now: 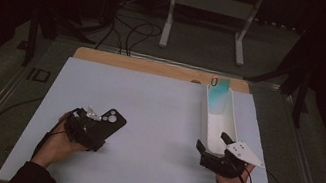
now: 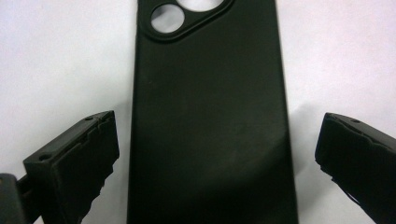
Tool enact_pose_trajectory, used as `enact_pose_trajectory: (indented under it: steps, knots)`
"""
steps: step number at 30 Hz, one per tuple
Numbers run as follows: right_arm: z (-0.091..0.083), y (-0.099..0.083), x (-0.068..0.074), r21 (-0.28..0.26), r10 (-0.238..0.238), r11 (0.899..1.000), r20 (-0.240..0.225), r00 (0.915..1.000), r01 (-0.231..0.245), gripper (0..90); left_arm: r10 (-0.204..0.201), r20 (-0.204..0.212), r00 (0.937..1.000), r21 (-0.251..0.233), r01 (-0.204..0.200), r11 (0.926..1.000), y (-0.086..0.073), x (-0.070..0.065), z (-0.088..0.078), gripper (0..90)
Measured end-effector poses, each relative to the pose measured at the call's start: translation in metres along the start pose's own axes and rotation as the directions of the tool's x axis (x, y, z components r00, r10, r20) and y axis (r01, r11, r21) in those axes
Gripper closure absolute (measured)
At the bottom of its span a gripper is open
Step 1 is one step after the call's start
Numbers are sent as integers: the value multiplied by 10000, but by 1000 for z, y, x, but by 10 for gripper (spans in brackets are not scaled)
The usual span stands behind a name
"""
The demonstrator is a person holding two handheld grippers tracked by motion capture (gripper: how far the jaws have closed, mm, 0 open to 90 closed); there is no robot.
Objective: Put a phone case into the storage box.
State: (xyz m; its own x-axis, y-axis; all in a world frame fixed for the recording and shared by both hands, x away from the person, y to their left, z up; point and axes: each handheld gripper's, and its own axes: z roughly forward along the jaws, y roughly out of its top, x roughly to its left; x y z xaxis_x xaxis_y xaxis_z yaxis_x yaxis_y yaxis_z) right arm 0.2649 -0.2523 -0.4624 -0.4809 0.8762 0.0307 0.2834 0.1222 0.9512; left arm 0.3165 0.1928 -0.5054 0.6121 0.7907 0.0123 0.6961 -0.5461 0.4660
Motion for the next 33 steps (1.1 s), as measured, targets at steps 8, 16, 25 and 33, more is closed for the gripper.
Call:
enact_pose_trajectory:
  steps: [8,16,25,33]
  knots:
    - [0,-1,0,39,26,10000,28,10000,-26,86,-416,-3,9991,75,416,9991,-4,3,5,64]
    - [2,-1,2,109,-102,9999,6,9999,102,86,-390,9,9992,219,389,9990,-4,2,4,89]
    - [1,-1,3,85,-90,9999,-9,10000,90,87,-354,6,9994,124,353,9993,-4,0,2,144]
    - [1,0,2,80,-63,9999,-13,10000,63,87,-222,-145,9996,-54,222,9997,-4,-2,-1,161]
